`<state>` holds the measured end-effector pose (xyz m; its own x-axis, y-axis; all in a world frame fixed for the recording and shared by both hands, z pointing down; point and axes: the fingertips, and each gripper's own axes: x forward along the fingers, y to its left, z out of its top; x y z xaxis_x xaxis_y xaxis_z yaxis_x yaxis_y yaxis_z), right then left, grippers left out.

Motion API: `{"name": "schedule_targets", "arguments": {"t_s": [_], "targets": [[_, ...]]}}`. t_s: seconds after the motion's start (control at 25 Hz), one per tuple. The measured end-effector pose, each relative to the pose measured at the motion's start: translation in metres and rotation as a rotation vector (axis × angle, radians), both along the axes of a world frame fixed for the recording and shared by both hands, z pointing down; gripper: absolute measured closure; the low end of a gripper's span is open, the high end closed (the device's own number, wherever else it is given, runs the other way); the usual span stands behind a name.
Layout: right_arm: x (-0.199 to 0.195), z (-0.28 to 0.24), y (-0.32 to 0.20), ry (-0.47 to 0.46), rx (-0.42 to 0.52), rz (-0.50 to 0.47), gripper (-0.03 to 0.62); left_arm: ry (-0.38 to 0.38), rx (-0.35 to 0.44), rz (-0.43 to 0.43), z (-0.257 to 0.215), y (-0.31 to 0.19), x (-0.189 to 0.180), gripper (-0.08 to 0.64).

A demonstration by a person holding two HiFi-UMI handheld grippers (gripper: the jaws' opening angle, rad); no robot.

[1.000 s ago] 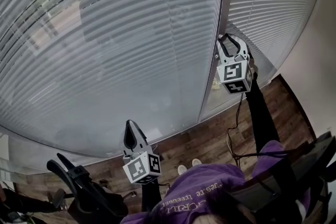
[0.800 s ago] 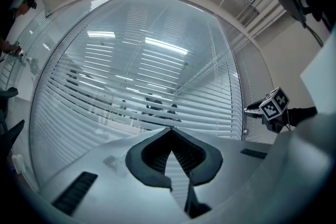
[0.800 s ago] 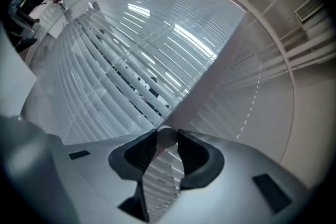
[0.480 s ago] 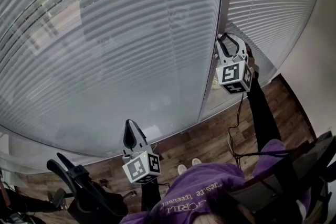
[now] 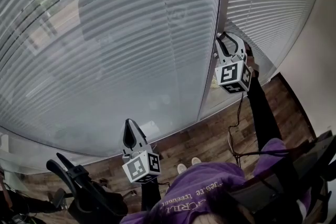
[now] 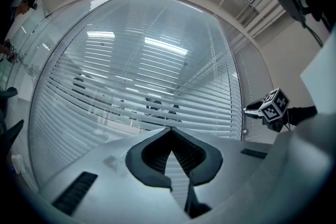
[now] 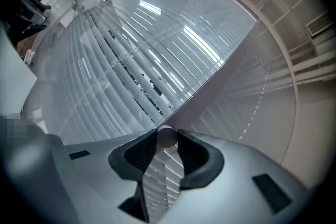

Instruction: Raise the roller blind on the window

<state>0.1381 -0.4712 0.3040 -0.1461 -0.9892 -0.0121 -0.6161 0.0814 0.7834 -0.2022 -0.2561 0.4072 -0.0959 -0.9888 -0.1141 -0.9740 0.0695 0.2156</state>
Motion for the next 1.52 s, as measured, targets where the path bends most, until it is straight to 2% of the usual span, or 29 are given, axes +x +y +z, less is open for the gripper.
{"name": "schedule_targets", "arguments": {"t_s": [1.2, 1.52], "targets": [[-0.0009, 0.0012, 0.0012, 0.079, -0.008, 0.007, 0.469, 0.011, -0.001, -0.013, -0.0004, 0.0022, -0.0054, 0.56], [-0.0013, 0.0016, 0.0001, 0.157, 0.001, 0.002, 0.469, 0.016, 0.002, -0.014, 0.0006, 0.0014, -0.0075, 0.56]]}}
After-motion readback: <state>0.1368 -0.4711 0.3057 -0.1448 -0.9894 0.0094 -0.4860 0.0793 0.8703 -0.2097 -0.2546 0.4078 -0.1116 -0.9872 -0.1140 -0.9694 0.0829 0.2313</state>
